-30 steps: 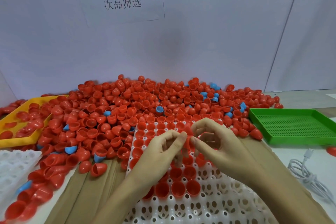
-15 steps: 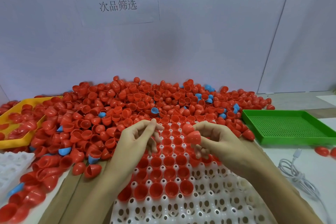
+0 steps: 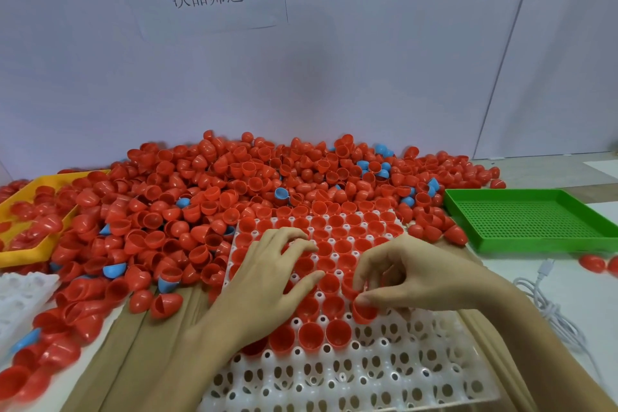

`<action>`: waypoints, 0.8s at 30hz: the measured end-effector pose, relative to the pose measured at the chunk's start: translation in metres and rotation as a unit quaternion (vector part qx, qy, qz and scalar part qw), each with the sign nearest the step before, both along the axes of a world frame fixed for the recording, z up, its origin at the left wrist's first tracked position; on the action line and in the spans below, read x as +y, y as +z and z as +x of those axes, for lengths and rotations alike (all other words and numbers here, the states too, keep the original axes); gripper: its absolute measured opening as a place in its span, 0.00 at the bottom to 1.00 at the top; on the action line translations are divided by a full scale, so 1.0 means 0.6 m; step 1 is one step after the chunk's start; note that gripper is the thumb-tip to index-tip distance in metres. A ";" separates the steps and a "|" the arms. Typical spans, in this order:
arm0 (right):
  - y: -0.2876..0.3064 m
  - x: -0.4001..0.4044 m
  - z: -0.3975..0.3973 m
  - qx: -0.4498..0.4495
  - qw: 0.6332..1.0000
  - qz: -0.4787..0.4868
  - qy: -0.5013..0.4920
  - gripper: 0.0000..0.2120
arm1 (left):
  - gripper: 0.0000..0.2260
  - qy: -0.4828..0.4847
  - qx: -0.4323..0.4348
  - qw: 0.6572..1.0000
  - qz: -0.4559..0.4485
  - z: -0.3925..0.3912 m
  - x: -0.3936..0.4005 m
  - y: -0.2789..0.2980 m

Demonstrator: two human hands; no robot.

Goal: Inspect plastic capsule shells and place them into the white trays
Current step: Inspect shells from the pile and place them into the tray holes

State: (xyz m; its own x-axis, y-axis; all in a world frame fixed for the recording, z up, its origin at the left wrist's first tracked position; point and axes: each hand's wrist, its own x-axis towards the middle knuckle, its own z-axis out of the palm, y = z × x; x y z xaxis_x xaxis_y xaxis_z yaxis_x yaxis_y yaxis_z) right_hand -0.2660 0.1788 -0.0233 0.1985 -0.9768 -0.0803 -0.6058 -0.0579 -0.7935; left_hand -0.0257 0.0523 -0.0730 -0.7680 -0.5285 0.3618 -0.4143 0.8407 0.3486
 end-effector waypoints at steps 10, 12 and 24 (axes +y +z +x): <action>-0.007 0.000 0.004 0.056 0.998 -0.006 0.031 0.07 | 0.20 0.006 -0.025 1.000 -0.002 -0.002 -0.006 -0.007; -0.012 -0.002 0.004 0.060 0.998 -0.009 0.031 0.07 | 0.20 0.006 -0.028 1.000 -0.003 -0.002 -0.008 -0.009; -0.019 -0.020 -0.011 -0.114 0.978 -0.132 -0.119 0.18 | 0.18 -0.010 -0.090 0.994 0.053 -0.007 -0.020 0.010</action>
State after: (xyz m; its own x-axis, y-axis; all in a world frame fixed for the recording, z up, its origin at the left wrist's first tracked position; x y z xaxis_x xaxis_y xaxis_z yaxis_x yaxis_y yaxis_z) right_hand -0.2729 0.1670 -0.0344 -0.0530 -0.9782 0.2006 -0.4363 -0.1580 -0.8858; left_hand -0.0297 0.0404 -0.0671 -0.8260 -0.5403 0.1609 -0.4616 0.8120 0.3571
